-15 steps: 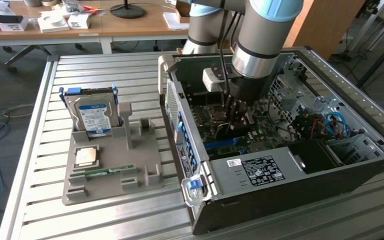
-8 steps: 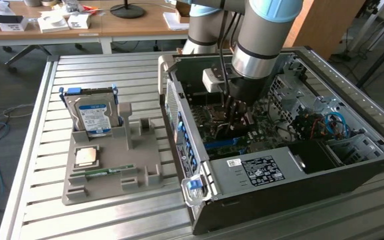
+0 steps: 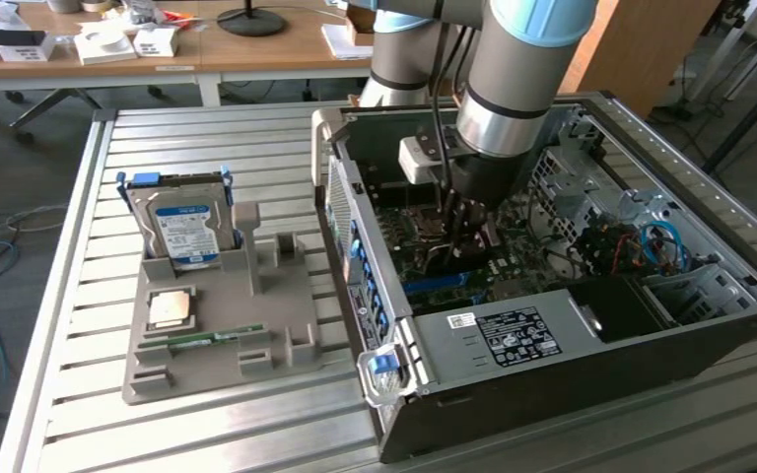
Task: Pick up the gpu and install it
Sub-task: 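Insert the gpu into the slot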
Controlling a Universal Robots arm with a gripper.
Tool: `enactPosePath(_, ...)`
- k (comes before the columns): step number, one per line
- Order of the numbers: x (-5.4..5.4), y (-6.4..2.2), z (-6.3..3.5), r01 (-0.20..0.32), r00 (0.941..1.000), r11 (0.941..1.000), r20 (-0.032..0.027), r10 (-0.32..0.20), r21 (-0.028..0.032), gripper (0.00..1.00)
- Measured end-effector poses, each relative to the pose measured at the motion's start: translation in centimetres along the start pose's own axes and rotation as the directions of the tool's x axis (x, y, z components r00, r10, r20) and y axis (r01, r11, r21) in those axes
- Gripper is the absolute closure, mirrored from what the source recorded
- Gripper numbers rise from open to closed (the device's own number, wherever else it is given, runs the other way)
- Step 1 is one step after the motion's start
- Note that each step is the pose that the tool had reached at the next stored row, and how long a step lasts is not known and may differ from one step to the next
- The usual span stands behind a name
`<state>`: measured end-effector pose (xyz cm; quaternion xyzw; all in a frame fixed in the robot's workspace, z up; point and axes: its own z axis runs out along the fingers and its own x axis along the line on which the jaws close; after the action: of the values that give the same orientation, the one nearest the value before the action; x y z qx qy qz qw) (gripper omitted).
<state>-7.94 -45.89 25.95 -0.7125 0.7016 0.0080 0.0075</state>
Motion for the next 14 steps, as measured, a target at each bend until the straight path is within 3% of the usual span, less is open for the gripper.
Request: enactPosePath(14,0.27,0.0,0.27,0.0,1.0,1.0,0.0008,0.0,0.0001,0.74)
